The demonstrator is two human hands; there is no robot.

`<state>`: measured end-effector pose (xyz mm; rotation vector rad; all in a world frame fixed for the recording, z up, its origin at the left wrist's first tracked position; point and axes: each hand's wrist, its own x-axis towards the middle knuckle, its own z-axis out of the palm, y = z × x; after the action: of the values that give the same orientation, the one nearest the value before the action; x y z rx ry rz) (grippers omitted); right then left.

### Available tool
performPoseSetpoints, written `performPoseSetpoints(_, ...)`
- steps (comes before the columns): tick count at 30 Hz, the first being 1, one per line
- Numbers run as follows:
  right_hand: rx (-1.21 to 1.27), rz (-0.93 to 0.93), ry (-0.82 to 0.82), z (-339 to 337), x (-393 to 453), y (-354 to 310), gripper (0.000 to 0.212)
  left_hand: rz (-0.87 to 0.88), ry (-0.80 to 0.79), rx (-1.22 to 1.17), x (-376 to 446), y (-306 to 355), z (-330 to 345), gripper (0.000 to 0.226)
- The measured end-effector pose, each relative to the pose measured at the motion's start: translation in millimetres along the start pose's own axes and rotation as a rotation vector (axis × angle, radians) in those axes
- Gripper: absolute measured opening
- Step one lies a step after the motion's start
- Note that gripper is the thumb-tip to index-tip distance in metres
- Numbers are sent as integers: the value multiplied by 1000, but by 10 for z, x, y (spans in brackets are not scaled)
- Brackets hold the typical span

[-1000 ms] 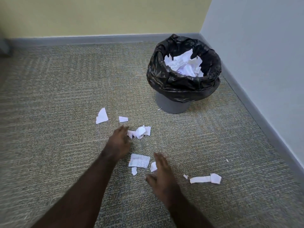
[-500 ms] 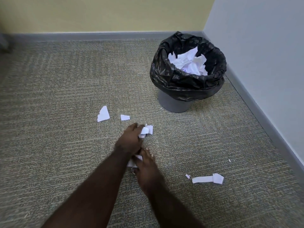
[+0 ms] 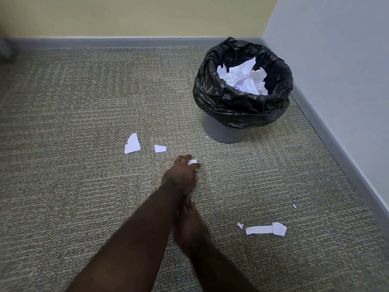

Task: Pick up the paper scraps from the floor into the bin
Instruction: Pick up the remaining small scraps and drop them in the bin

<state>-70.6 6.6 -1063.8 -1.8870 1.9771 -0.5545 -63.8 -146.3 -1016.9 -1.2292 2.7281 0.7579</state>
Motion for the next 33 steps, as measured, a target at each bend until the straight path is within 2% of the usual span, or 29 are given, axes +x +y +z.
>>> performPoseSetpoints(4,-31,-32,2,-138,-17,-72,60,16,36,4,-40,-46,2,33)
performPoseSetpoints(6,-41,-44,-6,-157,2,-25,53,15,40,25,-74,-77,12,30)
performPoseSetpoints(10,40,-49,-108,-116,-36,87,44,54,41,83,-127,-89,-23,30)
performPoseSetpoints(16,72,-42,3,-273,-112,127,35,61,18,198,-200,-106,-54,23)
performPoseSetpoints(20,196,1,-72,-422,-89,101,46,28,37,148,-228,-137,-56,28)
performPoseSetpoints(22,238,62,-101,-488,-67,100,45,46,76,95,-246,-123,-80,26)
performPoseSetpoints(25,343,174,85,-576,-64,132,34,8,197,-22,-286,-146,-109,20)
performPoseSetpoints(28,508,362,308,-694,-115,200,46,-85,319,-173,-346,-215,-126,15)
performPoseSetpoints(31,765,578,396,-907,-158,287,47,-180,382,-291,-406,-250,-238,12)
performPoseSetpoints(33,855,637,463,-1108,-174,368,43,-219,441,-355,-413,-235,-350,10)
